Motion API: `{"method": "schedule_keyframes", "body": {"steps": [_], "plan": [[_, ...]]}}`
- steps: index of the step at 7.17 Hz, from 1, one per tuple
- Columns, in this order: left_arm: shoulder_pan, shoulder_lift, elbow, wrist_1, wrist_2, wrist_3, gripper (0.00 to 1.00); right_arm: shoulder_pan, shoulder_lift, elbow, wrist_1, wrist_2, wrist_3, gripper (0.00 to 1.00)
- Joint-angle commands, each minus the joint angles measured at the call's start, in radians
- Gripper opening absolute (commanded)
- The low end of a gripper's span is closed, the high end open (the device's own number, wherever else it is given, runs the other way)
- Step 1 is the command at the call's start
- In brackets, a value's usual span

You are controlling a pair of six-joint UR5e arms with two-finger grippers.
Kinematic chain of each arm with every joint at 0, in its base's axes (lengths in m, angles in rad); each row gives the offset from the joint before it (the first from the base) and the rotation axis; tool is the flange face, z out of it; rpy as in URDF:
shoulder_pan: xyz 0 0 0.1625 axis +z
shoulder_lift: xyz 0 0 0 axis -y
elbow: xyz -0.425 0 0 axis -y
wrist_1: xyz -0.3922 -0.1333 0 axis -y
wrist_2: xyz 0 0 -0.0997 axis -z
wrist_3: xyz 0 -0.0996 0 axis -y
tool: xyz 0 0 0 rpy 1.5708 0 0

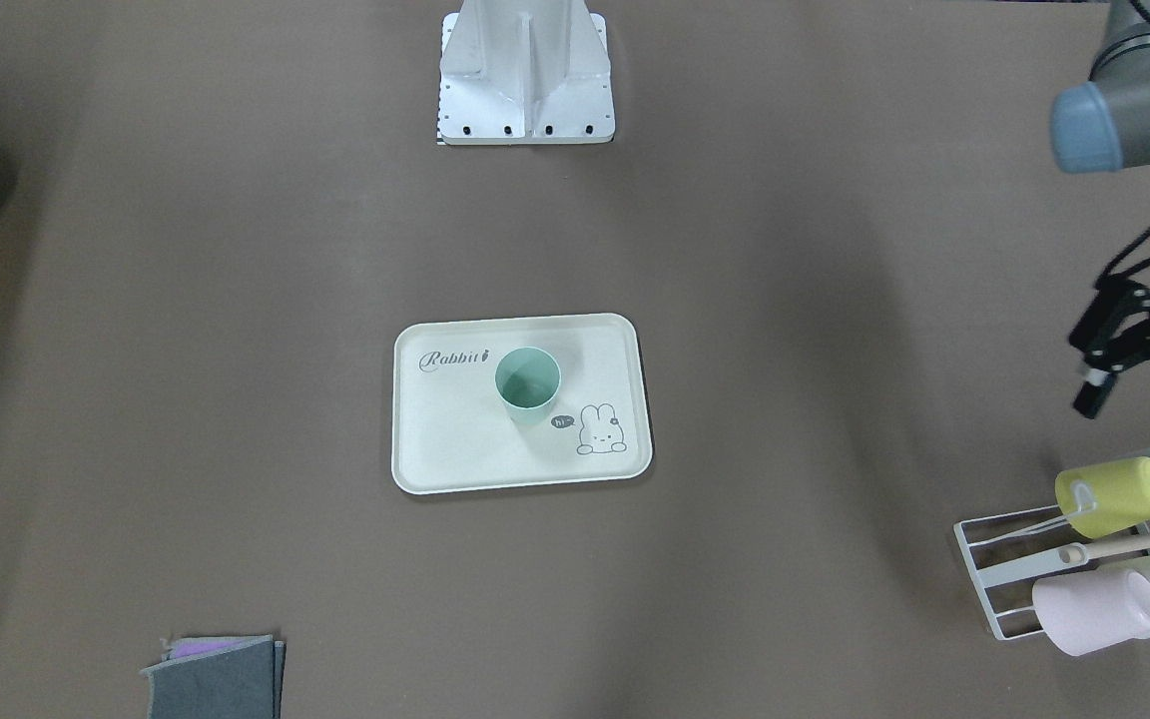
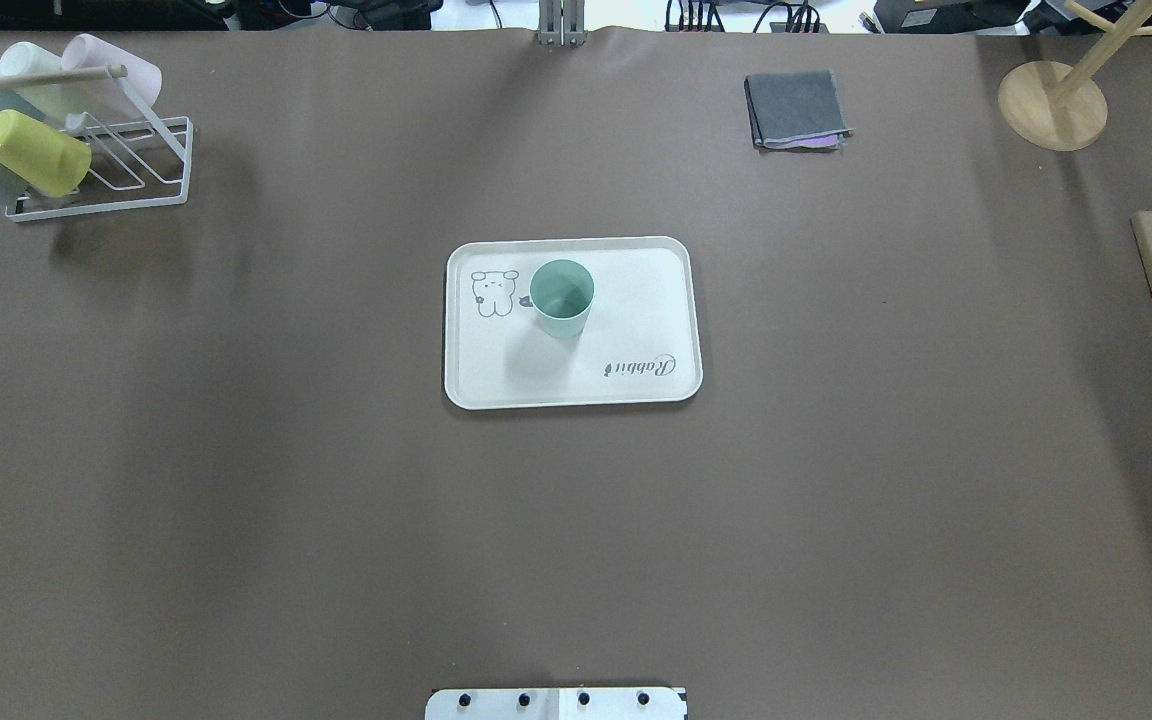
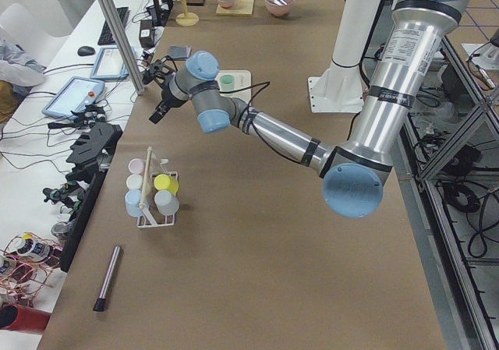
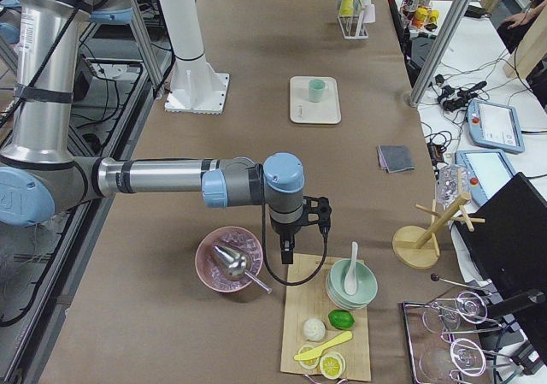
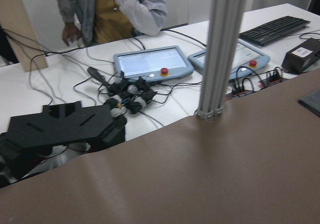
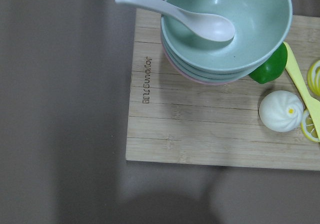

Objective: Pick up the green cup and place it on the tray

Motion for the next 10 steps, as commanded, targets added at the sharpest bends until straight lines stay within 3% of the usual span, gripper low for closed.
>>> {"method": "schedule_keyframes", "body": {"steps": [1, 4, 7, 10], "plan": [[-0.191, 0.09, 0.014, 0.13, -0.21, 0.089, 0.98, -0.001, 0.057, -0.055, 0.001, -0.008, 0.0, 1.0], [-0.287, 0.23, 0.011, 0.242, -0.215, 0.318, 0.97, 0.0, 0.097, -0.104, 0.003, -0.017, 0.0, 1.0], [-0.353, 0.243, 0.018, 0.629, -0.191, 0.543, 0.97, 0.0, 0.094, -0.098, 0.003, -0.017, -0.002, 1.0], [-0.363, 0.301, 0.023, 0.672, -0.192, 0.581, 0.97, 0.0, 0.091, -0.095, 0.003, -0.017, -0.002, 1.0]]}}
